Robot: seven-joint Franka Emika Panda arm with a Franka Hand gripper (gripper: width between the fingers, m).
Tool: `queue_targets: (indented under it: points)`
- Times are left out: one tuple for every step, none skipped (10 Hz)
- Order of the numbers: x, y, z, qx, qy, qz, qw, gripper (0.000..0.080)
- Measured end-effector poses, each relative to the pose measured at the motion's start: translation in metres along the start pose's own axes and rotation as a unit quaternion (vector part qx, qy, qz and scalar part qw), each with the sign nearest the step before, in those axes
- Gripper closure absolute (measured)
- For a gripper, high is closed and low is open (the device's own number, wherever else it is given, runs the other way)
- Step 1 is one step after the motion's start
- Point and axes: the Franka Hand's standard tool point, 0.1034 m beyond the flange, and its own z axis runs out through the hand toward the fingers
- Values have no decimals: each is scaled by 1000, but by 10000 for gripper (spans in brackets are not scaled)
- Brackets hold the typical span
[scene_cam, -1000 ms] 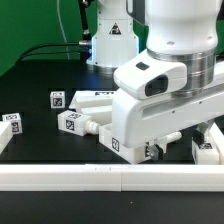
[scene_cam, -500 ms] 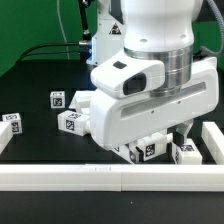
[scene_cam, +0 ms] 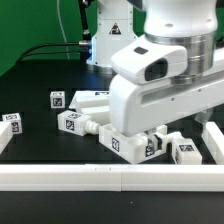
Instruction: Assemble chair
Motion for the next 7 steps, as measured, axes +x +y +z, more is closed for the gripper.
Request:
queue_targets:
  points:
    - [2,-2,10,-2,6,-1,1000,150]
    - [0,-3,17,1,3,0,1000,150]
    - [0,-6,21,1,2,2,1000,150]
    - [1,-8,23,1,2,0,1000,150]
    - [2,-8,23,0,4,0,1000,150]
    - [2,-8,23,0,4,0,1000,277]
    - [2,-8,23,0,4,0,1000,412]
